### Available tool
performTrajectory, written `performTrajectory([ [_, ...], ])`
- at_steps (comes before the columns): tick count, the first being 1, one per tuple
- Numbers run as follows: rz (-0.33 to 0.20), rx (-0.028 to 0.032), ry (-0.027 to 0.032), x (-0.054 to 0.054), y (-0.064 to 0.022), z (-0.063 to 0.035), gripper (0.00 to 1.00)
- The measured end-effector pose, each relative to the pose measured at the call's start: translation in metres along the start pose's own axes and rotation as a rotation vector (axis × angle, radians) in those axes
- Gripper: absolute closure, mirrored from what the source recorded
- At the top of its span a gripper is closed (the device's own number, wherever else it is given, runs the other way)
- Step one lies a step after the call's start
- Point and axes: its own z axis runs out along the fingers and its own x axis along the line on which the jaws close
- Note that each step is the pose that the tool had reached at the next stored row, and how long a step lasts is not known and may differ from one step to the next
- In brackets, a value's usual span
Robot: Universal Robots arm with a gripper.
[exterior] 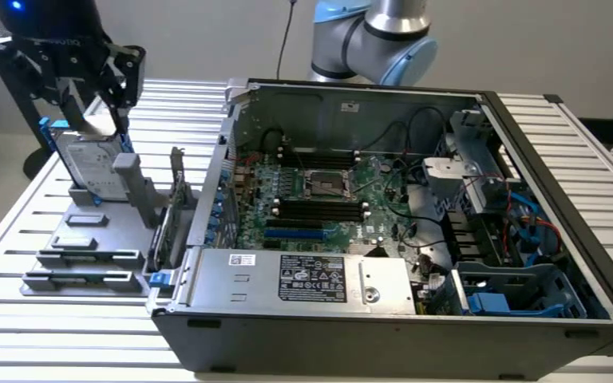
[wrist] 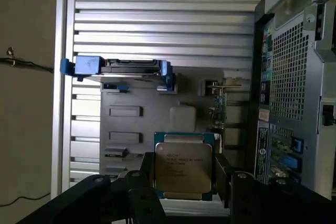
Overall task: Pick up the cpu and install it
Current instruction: 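Pick up the cpu and move it towards the insertion slot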
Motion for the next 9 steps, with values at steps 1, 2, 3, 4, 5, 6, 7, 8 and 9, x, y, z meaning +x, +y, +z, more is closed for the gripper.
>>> performTrajectory([
  [1, 0.000, -0.0001, 0.0005, -0.004, 0.0000, -0.0015, 0.46],
  [2, 0.000, -0.0003, 0.0009, -0.009, 0.0000, -0.0028, 0.46],
  [3, 0.000, -0.0004, 0.0012, -0.013, 0.0000, -0.0040, 0.46],
  [4, 0.000, -0.0004, 0.0018, -0.018, -0.0001, -0.0051, 0.46],
  [5, 0.000, -0.0004, 0.0021, -0.022, -0.0001, -0.0060, 0.46],
  [6, 0.000, -0.0004, 0.0024, -0.027, -0.0002, -0.0066, 0.46],
  [7, 0.000, -0.0004, 0.0026, -0.031, -0.0003, -0.0071, 0.46],
  [8, 0.000, -0.0004, 0.0027, -0.036, -0.0004, -0.0074, 0.46],
  [9, 0.000, -0.0003, 0.0028, -0.040, -0.0005, -0.0077, 0.46],
])
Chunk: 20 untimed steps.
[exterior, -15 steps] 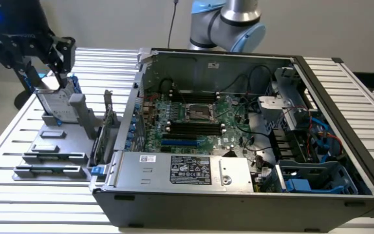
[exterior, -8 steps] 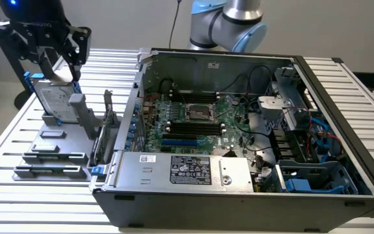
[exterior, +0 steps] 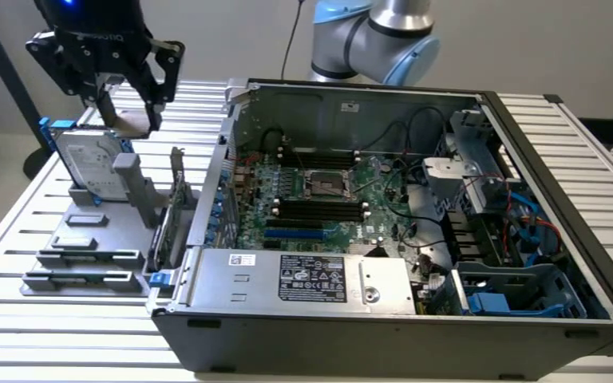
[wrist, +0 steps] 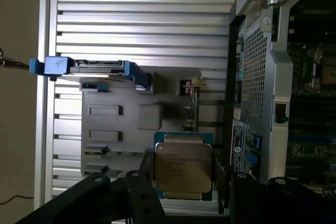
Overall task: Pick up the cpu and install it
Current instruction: 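Pick up the cpu and move it towards the insertion slot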
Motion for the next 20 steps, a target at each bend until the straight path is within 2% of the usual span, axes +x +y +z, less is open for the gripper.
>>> performTrajectory([
  [20, 0.000, -0.0001, 0.0000, -0.091, -0.0008, -0.0053, 0.46],
])
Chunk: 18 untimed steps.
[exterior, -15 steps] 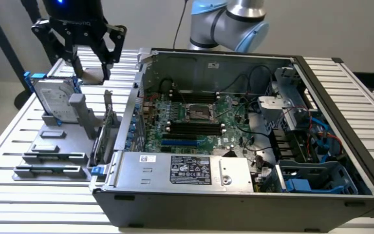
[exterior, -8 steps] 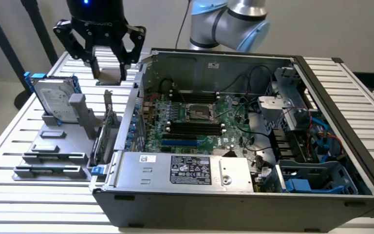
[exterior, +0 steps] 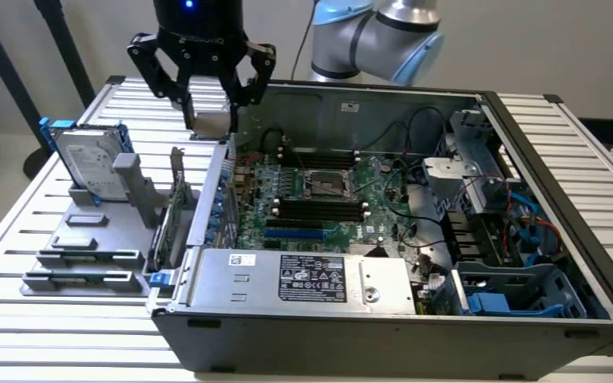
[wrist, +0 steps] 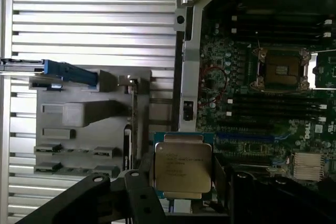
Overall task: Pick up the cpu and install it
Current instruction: 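Pick up the cpu and move it towards the insertion slot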
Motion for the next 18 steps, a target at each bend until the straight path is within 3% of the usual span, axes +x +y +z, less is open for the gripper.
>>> performTrajectory([
  [5, 0.000, 0.0001, 0.0000, -0.023, 0.0051, 0.0026, 0.46],
  [18, 0.000, 0.0011, 0.0001, -0.084, 0.0218, 0.0213, 0.46],
])
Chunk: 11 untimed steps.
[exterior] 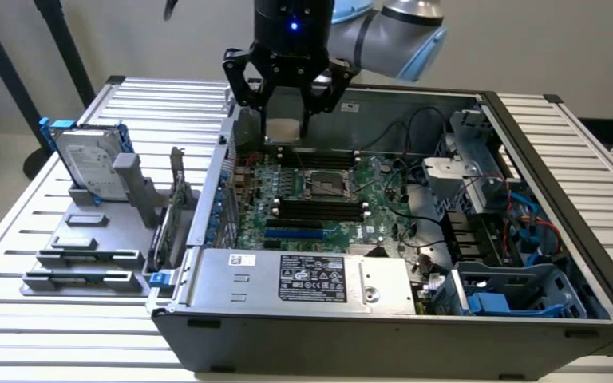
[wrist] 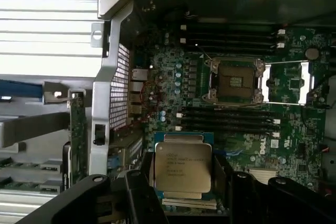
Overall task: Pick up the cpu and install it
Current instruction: 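Pick up the cpu and move it towards the insertion slot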
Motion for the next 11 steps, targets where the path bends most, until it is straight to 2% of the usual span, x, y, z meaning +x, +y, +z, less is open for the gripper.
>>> performTrajectory([
  [7, 0.000, 0.0000, 0.0000, -0.032, 0.0080, 0.0099, 0.46],
  [11, 0.000, 0.0000, 0.0000, -0.044, 0.0133, 0.0166, 0.46],
])
